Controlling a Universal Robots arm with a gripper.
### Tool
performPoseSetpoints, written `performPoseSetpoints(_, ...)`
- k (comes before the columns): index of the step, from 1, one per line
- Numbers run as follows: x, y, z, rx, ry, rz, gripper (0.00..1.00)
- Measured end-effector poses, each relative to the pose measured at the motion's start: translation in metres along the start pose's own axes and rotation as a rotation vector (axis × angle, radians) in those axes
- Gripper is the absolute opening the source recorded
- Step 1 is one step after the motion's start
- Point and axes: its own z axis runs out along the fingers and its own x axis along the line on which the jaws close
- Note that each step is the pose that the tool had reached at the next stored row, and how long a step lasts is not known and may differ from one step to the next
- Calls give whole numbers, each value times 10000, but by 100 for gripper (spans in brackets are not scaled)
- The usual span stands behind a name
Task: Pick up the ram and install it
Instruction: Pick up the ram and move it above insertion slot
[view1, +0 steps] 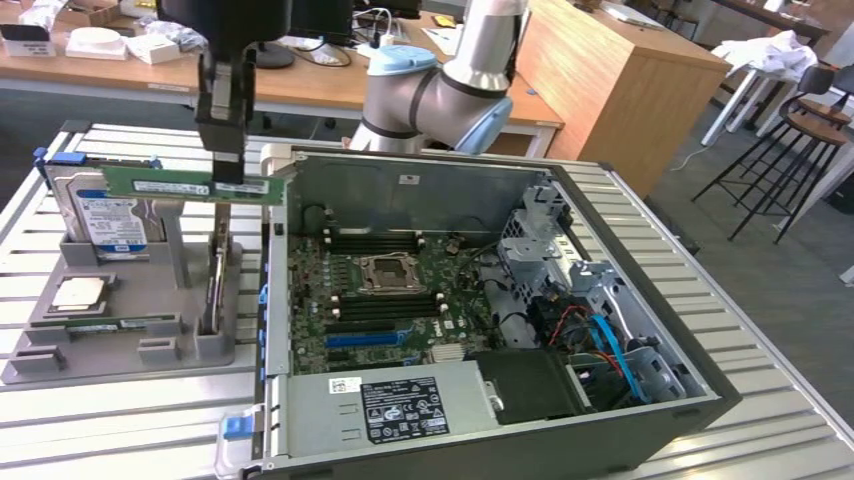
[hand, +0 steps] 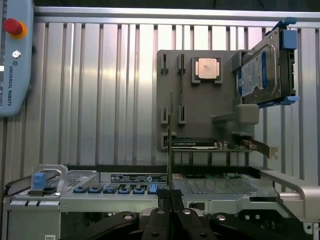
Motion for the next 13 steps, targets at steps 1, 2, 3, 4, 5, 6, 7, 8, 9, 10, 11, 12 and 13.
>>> performPoseSetpoints(1,0,-26,-1,0,0,-1,11)
performPoseSetpoints(2,0,-53,-3,0,0,-2,11)
performPoseSetpoints(3,0,-81,-5,0,0,-1,11)
performPoseSetpoints(4,0,-111,-7,-1,0,-2,11)
performPoseSetpoints(5,-1,-144,-9,-1,0,-3,11)
performPoseSetpoints(6,-1,-173,-10,-1,0,-4,11)
performPoseSetpoints(7,-1,-203,-12,-2,1,-6,11)
performPoseSetpoints(8,0,-232,-14,-2,1,-8,11)
performPoseSetpoints(9,-1,-261,-16,-2,1,-9,11)
performPoseSetpoints(10,-1,-288,-17,-2,0,-8,11)
performPoseSetpoints(11,-1,-316,-19,-2,0,-9,11)
performPoseSetpoints(12,-1,-343,-21,-3,1,-11,11)
performPoseSetpoints(13,-1,-370,-22,-3,1,-13,11)
